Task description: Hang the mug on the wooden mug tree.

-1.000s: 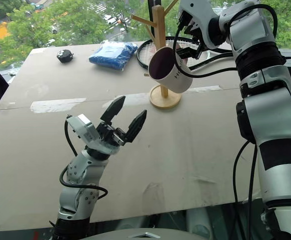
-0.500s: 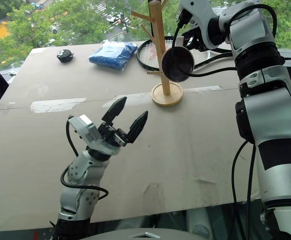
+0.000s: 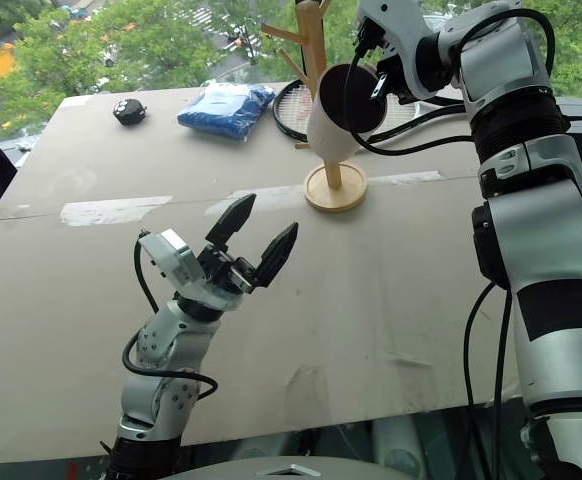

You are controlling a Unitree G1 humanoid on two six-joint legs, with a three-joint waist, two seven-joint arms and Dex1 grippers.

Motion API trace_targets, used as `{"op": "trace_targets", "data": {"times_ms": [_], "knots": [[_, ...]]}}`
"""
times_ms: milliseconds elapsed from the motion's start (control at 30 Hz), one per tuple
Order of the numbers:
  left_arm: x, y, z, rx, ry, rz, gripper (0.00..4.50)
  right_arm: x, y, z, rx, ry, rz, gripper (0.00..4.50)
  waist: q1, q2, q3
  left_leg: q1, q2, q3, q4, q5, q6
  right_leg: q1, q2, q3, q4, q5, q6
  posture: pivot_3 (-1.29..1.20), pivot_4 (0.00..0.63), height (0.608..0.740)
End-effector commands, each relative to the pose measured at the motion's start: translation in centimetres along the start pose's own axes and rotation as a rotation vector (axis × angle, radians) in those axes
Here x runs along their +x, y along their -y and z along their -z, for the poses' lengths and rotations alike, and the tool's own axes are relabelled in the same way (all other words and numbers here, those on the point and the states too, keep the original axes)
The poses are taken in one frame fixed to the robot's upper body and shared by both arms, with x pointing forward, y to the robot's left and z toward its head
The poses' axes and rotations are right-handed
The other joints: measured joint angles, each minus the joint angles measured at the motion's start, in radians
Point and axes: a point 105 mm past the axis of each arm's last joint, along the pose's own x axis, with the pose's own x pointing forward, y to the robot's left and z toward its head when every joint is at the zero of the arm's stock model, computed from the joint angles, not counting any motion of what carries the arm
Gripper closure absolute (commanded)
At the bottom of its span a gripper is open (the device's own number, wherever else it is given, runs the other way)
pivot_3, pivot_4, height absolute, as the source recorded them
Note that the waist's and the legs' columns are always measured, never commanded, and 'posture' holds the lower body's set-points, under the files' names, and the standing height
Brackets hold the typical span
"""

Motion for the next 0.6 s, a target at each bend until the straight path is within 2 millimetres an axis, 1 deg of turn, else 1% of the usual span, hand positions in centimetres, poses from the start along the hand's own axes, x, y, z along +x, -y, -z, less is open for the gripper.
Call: {"op": "trace_targets", "data": {"times_ms": [33, 267, 600], "knots": [[0.16, 0.38, -0.50, 0.005, 0.017, 0.018, 0.00, -1.14, 0.26, -1.83, -0.138, 0.026, 0.027, 4.48, -0.002, 0.000, 0.000, 0.000, 0.000, 0.000, 0.000, 0.000, 0.000, 0.000, 0.000, 0.000, 0.000, 0.000, 0.000, 0.00, 0.150, 0.740], [0.23, 0.41, -0.44, 0.000, 0.017, 0.021, 0.00, -0.96, -0.37, -1.78, -0.286, -0.021, 0.017, 4.48, -0.013, 0.000, 0.000, 0.000, 0.000, 0.000, 0.000, 0.000, 0.000, 0.000, 0.000, 0.000, 0.000, 0.000, 0.000, 0.00, 0.150, 0.740], [0.27, 0.50, -0.31, -0.003, 0.019, 0.016, 0.00, -0.69, -0.20, -1.01, -0.370, -0.078, 0.032, 4.48, -0.015, 0.000, 0.000, 0.000, 0.000, 0.000, 0.001, 0.000, 0.000, 0.000, 0.000, 0.000, 0.001, 0.000, 0.000, 0.00, 0.150, 0.740]]}}
